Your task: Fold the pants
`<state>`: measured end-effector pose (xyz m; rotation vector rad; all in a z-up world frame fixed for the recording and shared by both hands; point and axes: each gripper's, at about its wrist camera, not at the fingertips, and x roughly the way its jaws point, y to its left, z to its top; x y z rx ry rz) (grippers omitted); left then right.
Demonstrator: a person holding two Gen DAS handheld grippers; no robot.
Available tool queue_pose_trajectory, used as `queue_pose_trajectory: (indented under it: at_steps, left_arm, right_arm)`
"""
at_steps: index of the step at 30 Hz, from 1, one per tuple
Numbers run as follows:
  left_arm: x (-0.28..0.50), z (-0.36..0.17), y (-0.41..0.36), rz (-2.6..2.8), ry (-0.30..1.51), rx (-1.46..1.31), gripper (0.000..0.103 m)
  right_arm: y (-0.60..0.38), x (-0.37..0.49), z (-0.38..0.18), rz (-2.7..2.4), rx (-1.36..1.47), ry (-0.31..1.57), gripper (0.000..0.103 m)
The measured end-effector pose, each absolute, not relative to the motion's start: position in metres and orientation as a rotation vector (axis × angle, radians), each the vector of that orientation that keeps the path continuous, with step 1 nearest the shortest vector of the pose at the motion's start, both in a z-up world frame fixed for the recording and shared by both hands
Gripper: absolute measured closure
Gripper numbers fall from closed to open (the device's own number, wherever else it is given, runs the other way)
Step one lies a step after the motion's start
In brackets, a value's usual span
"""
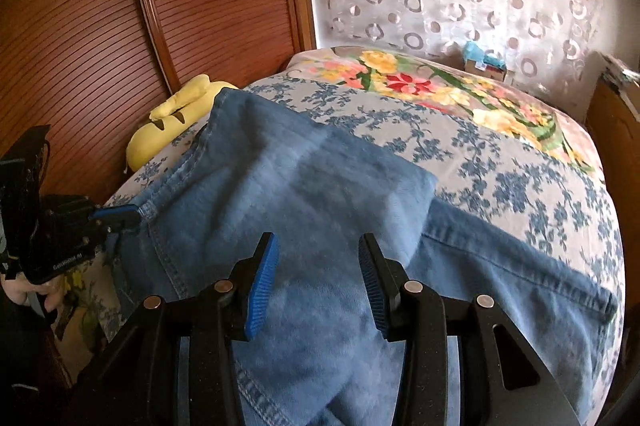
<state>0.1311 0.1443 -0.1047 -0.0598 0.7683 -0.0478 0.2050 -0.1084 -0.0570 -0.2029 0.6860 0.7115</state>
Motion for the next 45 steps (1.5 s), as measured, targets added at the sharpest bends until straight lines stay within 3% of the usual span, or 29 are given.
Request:
queue_pose_trajectory:
  at_steps: [7, 20, 23, 27, 29, 31, 45]
  left_arm:
    - [0.1, -0.07, 0.164, 0.004, 0.663, -0.106, 0.1]
    - [0.101, -0.082, 0.165, 0.037, 0.702, -0.095, 0.1]
    - [0.101, -0.08, 0.161, 0.024, 0.699, -0.091, 0.086]
    - [0.1, -0.077, 0.15, -0.01, 0.675, -0.088, 0.055]
    - [0.102, -0.077, 0.142, -0.03, 0.678, -0.086, 0.046]
    - [0.103, -0.077, 0.134, -0.041, 0.674, -0.077, 0.026]
    - [0.099, -0.072, 0.057, -0.16, 0.637, -0.034, 0.025]
  right_arm:
    - [-0.123, 0.197, -0.066, 0.712, -0.171, 0.707, 0.06]
    - [-0.129, 0.189, -0.085, 0.707, -0.144, 0.742, 0.06]
    - [-0.133, 0.182, -0.087, 0.702, -0.143, 0.744, 0.06]
    - [-0.141, 0.172, -0.092, 0.695, -0.133, 0.746, 0.06]
    - [-0.145, 0.166, -0.093, 0.688, -0.129, 0.744, 0.06]
    - [-0.151, 0.16, -0.095, 0.68, -0.124, 0.741, 0.06]
    - [-0.214, 0.106, -0.089, 0.594, -0.063, 0.675, 0.06]
